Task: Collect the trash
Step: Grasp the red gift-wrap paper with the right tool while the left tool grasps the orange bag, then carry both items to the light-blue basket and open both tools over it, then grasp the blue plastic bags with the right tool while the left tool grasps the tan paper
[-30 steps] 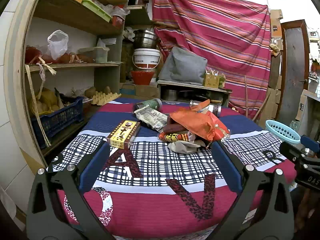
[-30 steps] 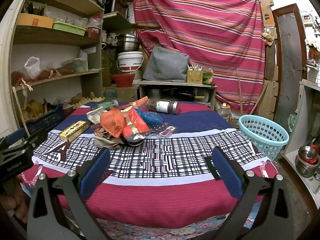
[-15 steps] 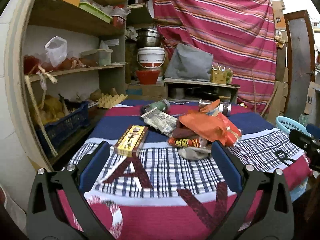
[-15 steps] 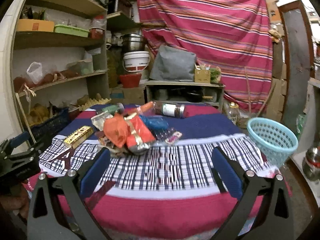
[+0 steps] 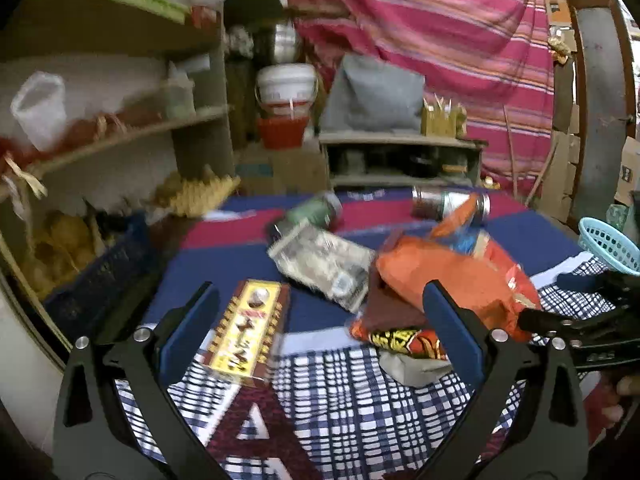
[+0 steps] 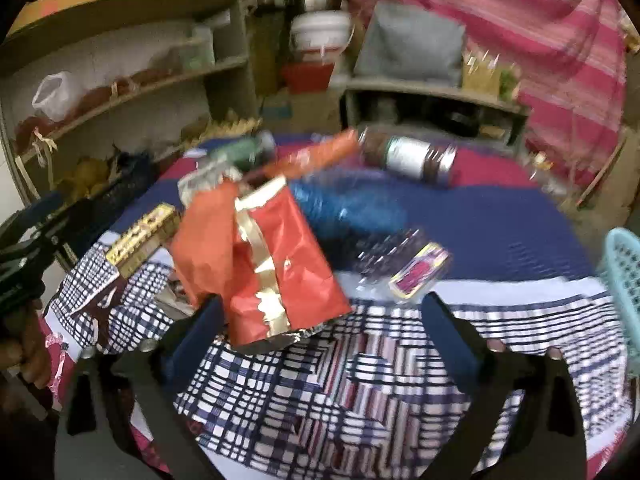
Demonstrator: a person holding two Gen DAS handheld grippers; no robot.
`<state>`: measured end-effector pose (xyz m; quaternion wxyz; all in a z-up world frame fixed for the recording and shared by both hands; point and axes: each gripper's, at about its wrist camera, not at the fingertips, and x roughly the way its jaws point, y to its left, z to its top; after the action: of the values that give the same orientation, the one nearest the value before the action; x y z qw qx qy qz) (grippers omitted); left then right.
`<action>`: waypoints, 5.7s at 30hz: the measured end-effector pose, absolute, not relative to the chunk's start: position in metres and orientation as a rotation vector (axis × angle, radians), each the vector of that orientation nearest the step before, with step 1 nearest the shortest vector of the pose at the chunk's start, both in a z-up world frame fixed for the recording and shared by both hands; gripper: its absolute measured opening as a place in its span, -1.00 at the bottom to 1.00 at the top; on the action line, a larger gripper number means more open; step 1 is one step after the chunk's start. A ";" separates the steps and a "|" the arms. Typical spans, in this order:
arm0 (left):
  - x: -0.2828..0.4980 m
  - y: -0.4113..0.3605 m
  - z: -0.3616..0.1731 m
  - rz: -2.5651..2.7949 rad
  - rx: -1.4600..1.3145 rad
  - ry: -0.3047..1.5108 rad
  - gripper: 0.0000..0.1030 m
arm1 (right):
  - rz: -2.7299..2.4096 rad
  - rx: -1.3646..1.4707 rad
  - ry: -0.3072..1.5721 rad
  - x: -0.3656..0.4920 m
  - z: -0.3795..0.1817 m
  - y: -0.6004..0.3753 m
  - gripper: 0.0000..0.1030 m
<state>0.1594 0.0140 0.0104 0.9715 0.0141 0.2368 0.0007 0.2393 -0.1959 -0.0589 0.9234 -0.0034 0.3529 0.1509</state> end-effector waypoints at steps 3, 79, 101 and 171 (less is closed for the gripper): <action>0.161 0.015 0.006 -0.017 -0.006 0.500 0.90 | 0.378 0.049 0.767 0.249 -0.064 -0.199 -0.36; 0.147 -0.050 0.041 -0.264 -0.015 0.424 -1.00 | 0.180 0.055 0.429 0.177 -0.004 -0.265 -0.70; 0.228 -0.306 0.125 -0.616 0.040 0.310 -1.00 | -0.310 0.064 0.293 0.145 0.065 -0.495 -0.70; 0.263 0.011 -0.011 -0.182 -0.011 0.552 0.60 | 0.156 -0.004 0.539 0.296 -0.013 -0.185 -0.49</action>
<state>0.2629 0.0113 -0.0113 0.9580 -0.0054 0.2724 -0.0896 0.2959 -0.1848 -0.0132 0.9609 -0.0018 0.2661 0.0771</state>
